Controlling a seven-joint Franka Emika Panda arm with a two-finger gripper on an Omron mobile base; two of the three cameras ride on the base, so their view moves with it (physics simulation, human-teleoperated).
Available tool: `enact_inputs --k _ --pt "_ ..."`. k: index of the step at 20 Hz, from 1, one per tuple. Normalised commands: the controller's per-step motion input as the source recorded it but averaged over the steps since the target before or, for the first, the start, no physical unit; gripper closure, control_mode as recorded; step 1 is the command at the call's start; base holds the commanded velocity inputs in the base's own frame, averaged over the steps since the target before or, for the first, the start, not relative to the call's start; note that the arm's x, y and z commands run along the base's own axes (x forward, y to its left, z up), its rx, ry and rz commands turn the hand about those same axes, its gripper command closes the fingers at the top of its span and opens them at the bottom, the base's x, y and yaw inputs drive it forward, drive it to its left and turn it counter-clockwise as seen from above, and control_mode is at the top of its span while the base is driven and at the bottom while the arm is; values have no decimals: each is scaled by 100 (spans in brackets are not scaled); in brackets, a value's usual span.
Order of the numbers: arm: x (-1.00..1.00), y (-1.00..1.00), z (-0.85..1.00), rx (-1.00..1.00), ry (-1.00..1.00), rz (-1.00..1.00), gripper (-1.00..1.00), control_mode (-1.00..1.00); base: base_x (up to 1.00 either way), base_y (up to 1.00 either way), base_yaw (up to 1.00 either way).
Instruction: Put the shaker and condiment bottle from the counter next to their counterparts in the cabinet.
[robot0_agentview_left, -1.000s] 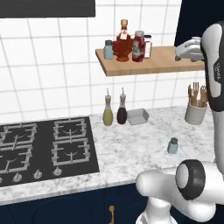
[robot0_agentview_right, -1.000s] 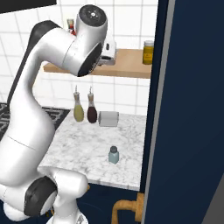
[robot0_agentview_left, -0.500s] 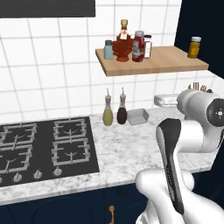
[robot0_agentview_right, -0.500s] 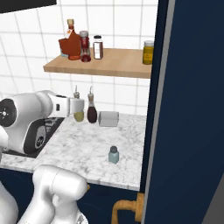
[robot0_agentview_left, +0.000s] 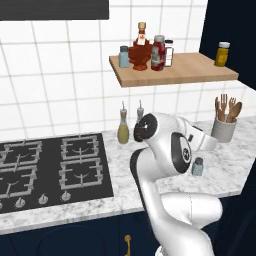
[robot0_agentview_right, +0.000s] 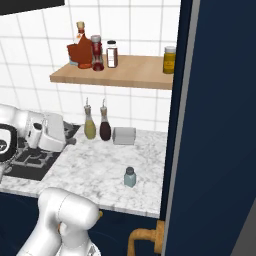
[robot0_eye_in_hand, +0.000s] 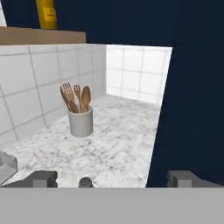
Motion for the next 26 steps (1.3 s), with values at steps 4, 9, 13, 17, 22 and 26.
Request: enact_inputs --k 4,9,13,17,22,26 --pt "-24 1 -100 -5 -12 -66 -100 -100 0 0 0" --pt "11 43 -100 0 -9 -36 -100 -100 0 0 0" --pt "24 13 -33 0 2 4 -100 -100 0 0 0" --pt "43 -17 -35 17 0 0 -100 -100 0 0 0" --pt "68 -34 -55 23 2 0 -100 -100 0 0 0" --pt "52 -19 -57 7 3 0 -100 -100 0 0 0"
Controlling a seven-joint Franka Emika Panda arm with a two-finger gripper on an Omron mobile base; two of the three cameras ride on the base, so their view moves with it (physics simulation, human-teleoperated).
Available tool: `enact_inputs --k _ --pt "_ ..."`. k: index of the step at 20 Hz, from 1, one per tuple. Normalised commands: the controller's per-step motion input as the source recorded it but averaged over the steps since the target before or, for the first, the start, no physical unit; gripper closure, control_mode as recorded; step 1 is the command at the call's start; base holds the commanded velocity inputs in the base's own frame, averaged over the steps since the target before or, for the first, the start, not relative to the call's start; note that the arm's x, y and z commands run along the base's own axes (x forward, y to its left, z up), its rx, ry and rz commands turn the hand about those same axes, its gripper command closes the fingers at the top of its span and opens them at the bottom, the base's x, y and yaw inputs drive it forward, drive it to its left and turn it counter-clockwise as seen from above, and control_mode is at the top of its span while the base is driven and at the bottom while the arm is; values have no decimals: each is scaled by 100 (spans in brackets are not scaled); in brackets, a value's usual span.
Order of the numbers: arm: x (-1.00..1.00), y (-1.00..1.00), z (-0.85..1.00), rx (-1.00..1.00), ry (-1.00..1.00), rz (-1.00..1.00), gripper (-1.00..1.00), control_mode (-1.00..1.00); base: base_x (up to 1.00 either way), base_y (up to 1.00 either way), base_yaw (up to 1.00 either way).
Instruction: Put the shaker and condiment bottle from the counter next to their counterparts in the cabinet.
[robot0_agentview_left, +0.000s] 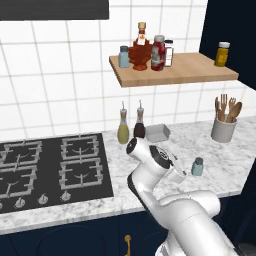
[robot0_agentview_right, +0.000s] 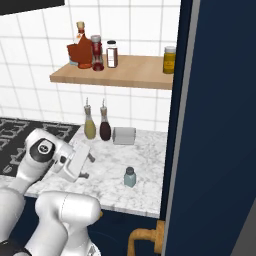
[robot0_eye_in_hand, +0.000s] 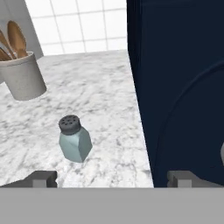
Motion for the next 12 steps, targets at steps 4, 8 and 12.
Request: enact_inputs --k 4,8,12 --pt "7 0 -40 0 0 1 -100 -100 0 0 0" --pt "28 0 -14 2 -1 0 -100 -100 0 0 0" --pt "53 -1 -40 0 -5 6 -100 -100 0 0 0"
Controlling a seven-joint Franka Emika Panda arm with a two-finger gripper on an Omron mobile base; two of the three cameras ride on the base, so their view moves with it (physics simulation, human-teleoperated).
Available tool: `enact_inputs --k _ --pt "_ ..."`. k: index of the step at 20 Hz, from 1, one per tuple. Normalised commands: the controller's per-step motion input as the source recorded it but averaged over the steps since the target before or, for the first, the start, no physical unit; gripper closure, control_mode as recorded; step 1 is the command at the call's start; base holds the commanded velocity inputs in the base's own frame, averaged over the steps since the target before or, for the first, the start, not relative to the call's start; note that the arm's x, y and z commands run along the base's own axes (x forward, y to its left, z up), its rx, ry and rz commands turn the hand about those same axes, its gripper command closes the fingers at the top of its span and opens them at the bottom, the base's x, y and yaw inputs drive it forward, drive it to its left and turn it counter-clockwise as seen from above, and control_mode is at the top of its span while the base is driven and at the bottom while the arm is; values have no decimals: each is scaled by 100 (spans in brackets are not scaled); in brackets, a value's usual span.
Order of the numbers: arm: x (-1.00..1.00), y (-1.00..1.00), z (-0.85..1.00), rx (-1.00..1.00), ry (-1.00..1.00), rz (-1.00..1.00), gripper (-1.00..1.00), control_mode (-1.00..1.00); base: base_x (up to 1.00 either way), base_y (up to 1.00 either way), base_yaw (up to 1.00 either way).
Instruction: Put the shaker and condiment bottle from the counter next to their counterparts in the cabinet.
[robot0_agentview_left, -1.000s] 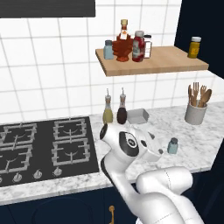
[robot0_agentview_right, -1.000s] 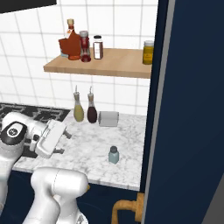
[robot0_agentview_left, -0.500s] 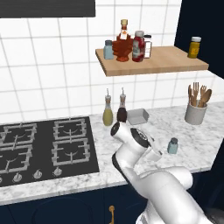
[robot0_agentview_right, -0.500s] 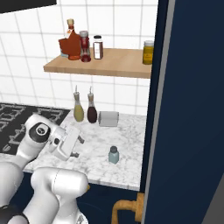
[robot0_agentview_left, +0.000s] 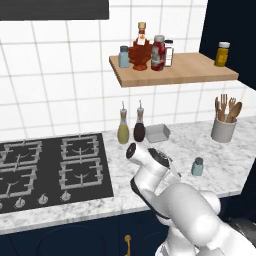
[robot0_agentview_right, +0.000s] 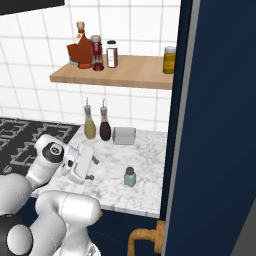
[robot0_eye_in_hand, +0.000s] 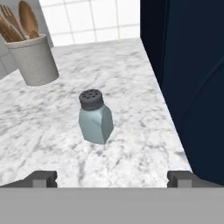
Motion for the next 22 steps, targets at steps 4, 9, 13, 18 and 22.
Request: enact_inputs --k 4,9,13,18,22 --pt "60 -12 -30 0 -6 7 -100 -100 0 0 0" --pt "21 -31 0 0 -1 0 -100 -100 0 0 0" --pt "14 -49 0 -1 -2 0 -100 -100 0 0 0" --pt "23 -46 -4 -2 -2 0 -100 -100 0 0 0" --pt "26 -44 -18 0 -2 0 -100 -100 0 0 0"
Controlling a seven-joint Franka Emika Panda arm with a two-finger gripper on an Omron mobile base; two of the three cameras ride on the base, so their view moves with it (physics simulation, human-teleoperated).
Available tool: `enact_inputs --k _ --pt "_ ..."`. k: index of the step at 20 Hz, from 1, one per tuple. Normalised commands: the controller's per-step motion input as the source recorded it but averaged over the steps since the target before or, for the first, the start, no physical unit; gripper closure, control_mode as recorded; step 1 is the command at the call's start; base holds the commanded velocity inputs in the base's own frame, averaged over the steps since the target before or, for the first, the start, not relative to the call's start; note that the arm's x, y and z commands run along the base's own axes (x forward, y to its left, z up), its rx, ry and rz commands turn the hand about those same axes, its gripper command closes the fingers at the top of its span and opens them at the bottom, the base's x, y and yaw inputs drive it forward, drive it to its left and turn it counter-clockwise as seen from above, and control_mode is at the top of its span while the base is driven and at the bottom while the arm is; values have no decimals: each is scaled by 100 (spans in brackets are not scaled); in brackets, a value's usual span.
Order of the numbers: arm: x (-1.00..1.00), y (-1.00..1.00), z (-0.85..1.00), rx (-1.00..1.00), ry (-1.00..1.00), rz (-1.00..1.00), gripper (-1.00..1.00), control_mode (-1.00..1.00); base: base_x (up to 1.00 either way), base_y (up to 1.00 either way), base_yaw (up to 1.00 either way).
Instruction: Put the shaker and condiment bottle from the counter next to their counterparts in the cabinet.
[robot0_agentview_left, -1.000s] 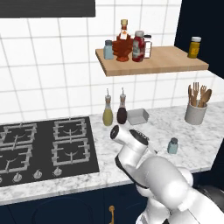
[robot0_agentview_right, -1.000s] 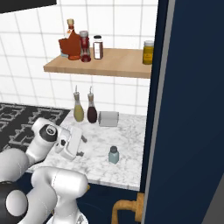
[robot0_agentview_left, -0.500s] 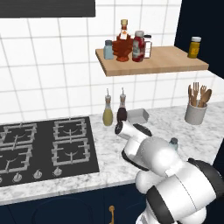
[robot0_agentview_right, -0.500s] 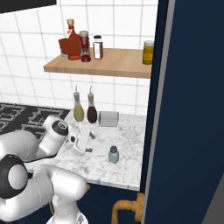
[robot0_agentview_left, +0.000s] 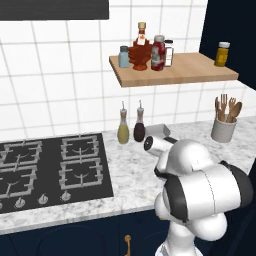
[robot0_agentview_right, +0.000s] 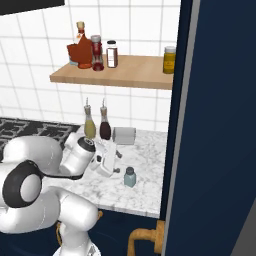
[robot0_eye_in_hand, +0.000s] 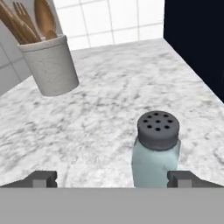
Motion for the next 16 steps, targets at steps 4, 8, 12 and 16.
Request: enact_inputs --k 4,8,12,16 --pt "5 -9 -4 0 -1 0 -100 -100 0 0 0" --pt "-25 -1 -26 0 0 -11 -100 -100 0 0 0" --pt "-15 1 -22 0 1 -14 -100 -100 0 0 0" --pt "0 0 -3 0 2 -7 -100 -100 0 0 0"
